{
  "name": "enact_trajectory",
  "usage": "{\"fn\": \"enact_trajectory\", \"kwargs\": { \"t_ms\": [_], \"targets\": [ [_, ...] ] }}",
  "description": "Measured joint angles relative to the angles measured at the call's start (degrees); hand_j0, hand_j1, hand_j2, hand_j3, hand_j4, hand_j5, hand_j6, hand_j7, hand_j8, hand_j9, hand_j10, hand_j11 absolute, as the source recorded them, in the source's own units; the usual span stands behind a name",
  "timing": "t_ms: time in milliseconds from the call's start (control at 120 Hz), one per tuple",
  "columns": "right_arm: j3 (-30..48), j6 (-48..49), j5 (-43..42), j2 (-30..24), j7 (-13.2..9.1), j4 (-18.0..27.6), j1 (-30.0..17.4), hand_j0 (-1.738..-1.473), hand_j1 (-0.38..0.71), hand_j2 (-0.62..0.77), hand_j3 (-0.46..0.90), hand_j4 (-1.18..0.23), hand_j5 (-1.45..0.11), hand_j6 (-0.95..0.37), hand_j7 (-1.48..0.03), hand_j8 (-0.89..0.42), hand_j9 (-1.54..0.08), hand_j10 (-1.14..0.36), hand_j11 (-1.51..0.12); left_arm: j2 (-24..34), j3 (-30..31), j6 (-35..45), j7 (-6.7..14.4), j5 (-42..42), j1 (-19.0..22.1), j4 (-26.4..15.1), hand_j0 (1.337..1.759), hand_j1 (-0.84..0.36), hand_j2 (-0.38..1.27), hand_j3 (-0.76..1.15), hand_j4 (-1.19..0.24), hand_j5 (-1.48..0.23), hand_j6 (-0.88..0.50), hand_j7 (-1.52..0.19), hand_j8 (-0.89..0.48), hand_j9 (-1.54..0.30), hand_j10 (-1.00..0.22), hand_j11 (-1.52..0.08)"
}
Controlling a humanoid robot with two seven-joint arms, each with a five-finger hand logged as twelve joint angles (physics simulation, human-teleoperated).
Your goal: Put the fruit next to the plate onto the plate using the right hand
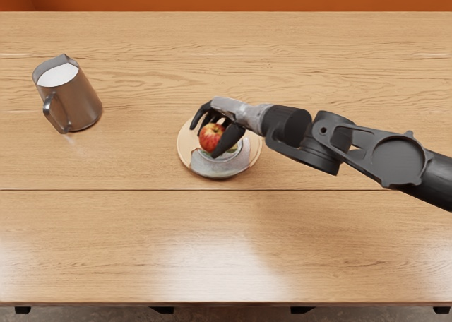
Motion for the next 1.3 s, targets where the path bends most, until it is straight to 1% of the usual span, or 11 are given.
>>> {"fn": "enact_trajectory", "kwargs": {
  "t_ms": [67,142,325,550,583,717,808,908,1000,1142,1300],
  "targets": [
    [0.1,0.0,0.1,0.0,0.0,-0.2,0.0,-1.656,0.18,0.05,0.00,-0.48,-0.64,-0.64,-0.63,-0.38,-0.65,-0.70,-0.68,0.0,0.0,0.0,0.0,0.0,0.0,0.0,1.658,0.07,0.05,0.00,-0.23,-0.30,-0.23,-0.30,-0.23,-0.30,-0.23,-0.30],
    [0.2,0.0,0.3,0.0,0.0,-0.6,0.0,-1.657,0.14,0.02,0.00,-0.44,-0.58,-0.61,-0.57,-0.37,-0.58,-0.70,-0.60,0.0,0.0,0.0,0.0,0.0,0.0,0.0,1.658,0.07,0.05,0.00,-0.23,-0.30,-0.23,-0.30,-0.23,-0.30,-0.23,-0.30],
    [0.5,0.0,0.6,0.0,0.0,-1.2,-0.1,-1.657,0.04,-0.02,0.00,-0.34,-0.44,-0.41,-0.44,-0.31,-0.45,-0.46,-0.45,0.0,0.0,0.0,0.0,0.0,0.0,0.0,1.658,0.07,0.05,0.00,-0.23,-0.30,-0.23,-0.30,-0.23,-0.30,-0.23,-0.30],
    [2.2,0.3,2.8,-0.5,0.9,-1.8,-0.1,-1.658,-0.07,-0.03,0.00,-0.24,-0.31,-0.26,-0.31,-0.23,-0.31,-0.28,-0.31,0.0,0.0,0.0,0.0,0.0,0.0,0.0,1.658,0.07,0.05,0.00,-0.23,-0.30,-0.23,-0.30,-0.23,-0.30,-0.23,-0.30],
    [2.9,0.8,4.4,-0.9,1.4,-1.7,0.0,-1.658,-0.10,-0.03,0.00,-0.21,-0.28,-0.24,-0.28,-0.21,-0.28,-0.25,-0.28,0.0,0.0,0.0,0.0,0.0,0.0,0.0,1.658,0.07,0.05,0.00,-0.23,-0.30,-0.23,-0.30,-0.23,-0.30,-0.23,-0.30],
    [6.9,7.2,14.6,-4.8,5.2,-1.6,-0.1,-1.658,-0.19,-0.02,0.00,-0.14,-0.18,-0.15,-0.18,-0.13,-0.18,-0.15,-0.18,0.0,0.0,0.0,0.0,0.0,0.0,0.0,1.658,0.07,0.05,0.00,-0.23,-0.30,-0.23,-0.30,-0.23,-0.30,-0.23,-0.30],
    [10.4,15.3,24.0,-8.1,6.5,-1.8,-1.0,-1.658,-0.23,-0.02,0.00,-0.10,-0.13,-0.11,-0.13,-0.10,-0.13,-0.11,-0.13,0.0,0.0,0.0,0.0,0.0,0.0,0.0,1.658,0.07,0.05,0.00,-0.23,-0.30,-0.23,-0.30,-0.23,-0.30,-0.23,-0.30],
    [12.6,24.5,34.6,-12.3,6.6,-2.1,-2.6,-1.658,-0.26,-0.01,0.00,-0.08,-0.10,-0.08,-0.10,-0.08,-0.10,-0.09,-0.10,0.0,0.0,0.0,0.0,0.0,0.0,0.0,1.658,0.07,0.05,0.00,-0.23,-0.30,-0.23,-0.30,-0.23,-0.30,-0.23,-0.30],
    [13.4,29.8,41.3,-16.3,6.7,-3.2,-4.6,-1.658,-0.27,-0.01,0.00,-0.06,-0.08,-0.07,-0.08,-0.06,-0.08,-0.07,-0.08,0.0,0.0,0.0,0.0,0.0,0.0,0.0,1.658,0.07,0.05,0.00,-0.23,-0.30,-0.23,-0.30,-0.23,-0.30,-0.23,-0.30],
    [13.7,32.6,49.0,-21.4,6.8,-9.1,-7.4,-1.658,-0.29,-0.01,0.00,-0.05,-0.07,-0.05,-0.07,-0.05,-0.07,-0.05,-0.07,0.0,0.0,0.0,0.0,0.0,0.0,0.0,1.658,0.07,0.05,0.00,-0.23,-0.30,-0.23,-0.30,-0.23,-0.30,-0.23,-0.30],
    [13.4,33.3,52.8,-27.1,6.9,-10.8,-9.0,-1.658,-0.30,-0.01,0.00,-0.04,-0.06,-0.04,-0.06,-0.04,-0.06,-0.04,-0.06,0.0,0.0,0.0,0.0,0.0,0.0,0.0,1.658,0.07,0.05,0.00,-0.23,-0.30,-0.23,-0.30,-0.23,-0.30,-0.23,-0.30]
  ]
}}
